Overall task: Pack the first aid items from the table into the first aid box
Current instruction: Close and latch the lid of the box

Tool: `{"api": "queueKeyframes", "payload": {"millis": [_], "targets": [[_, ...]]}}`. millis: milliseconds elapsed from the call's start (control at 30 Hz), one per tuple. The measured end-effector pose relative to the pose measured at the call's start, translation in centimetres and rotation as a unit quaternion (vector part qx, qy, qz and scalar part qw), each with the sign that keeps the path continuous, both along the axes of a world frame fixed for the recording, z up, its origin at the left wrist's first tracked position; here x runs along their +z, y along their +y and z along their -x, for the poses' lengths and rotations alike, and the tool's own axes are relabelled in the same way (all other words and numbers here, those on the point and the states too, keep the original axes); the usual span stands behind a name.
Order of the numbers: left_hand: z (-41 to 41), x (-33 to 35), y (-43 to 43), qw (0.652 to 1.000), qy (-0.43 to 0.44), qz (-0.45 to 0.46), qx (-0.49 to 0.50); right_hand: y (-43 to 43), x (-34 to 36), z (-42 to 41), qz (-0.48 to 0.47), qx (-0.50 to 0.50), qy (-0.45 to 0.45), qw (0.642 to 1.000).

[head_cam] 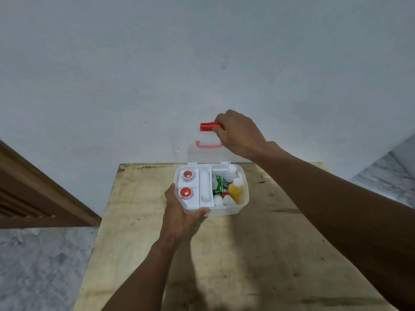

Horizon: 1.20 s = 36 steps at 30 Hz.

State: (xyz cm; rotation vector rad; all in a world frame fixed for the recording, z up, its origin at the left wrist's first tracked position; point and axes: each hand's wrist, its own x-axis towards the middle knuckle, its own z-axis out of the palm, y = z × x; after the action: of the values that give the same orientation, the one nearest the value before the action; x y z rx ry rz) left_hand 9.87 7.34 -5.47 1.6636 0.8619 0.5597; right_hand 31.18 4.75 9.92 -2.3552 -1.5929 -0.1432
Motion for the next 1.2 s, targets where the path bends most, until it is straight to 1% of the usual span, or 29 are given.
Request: {"api": "queueKeyframes", "payload": {"millis": [100, 167, 267, 367, 433, 500, 667, 767, 1000, 1100, 1200], "targets": [[0.1, 0.3, 0.1, 1.0, 0.017, 0.002, -0.003, -1.8, 0.8, 0.7, 0.034, 0.003, 0.047, 0.998], [0.1, 0.4, 0.1, 1.0, 0.029, -0.003, 0.005, -3.2, 0.6, 1.8, 0.053, 0.007, 0.059, 0.997], [-0.1, 0.4, 0.2, 0.999, 0.042, -0.005, 0.022, -4.7, -0.3, 4.0, 0.073, 0.011, 0.029, 0.997], [-0.1, 0.8, -0.1, 0.998, 0.047, -0.009, 0.036, -6.4, -2.0, 6.4, 0.067, 0.008, -0.004, 0.998], [0.1, 0.9, -0.3, 0.998, 0.051, -0.009, 0.034, -7.1, -3.1, 7.6, 0.085, 0.003, -0.016, 0.996], [0.1, 1.1, -0.4, 0.998, 0.044, -0.012, 0.033, -7.6, -4.0, 8.6, 0.103, -0.021, -0.01, 0.994], [0.6, 0.8, -0.3, 0.999, 0.023, 0.003, 0.024, -8.0, -5.6, 11.0, 0.104, -0.062, 0.001, 0.993], [0.8, 0.5, -0.2, 1.0, 0.022, 0.002, 0.021, -8.3, -6.6, 11.6, 0.108, -0.072, -0.004, 0.992], [1.4, 0.0, -0.2, 1.0, 0.011, 0.0, 0.001, -8.3, -9.0, 11.8, 0.127, -0.068, -0.049, 0.988], [1.6, -0.5, 0.4, 1.0, 0.008, -0.006, -0.006, -8.6, -9.6, 12.0, 0.119, -0.069, -0.073, 0.988], [1.7, -0.7, 0.5, 1.0, 0.002, -0.012, -0.018, -9.2, -10.3, 12.4, 0.107, -0.07, -0.073, 0.989]]}}
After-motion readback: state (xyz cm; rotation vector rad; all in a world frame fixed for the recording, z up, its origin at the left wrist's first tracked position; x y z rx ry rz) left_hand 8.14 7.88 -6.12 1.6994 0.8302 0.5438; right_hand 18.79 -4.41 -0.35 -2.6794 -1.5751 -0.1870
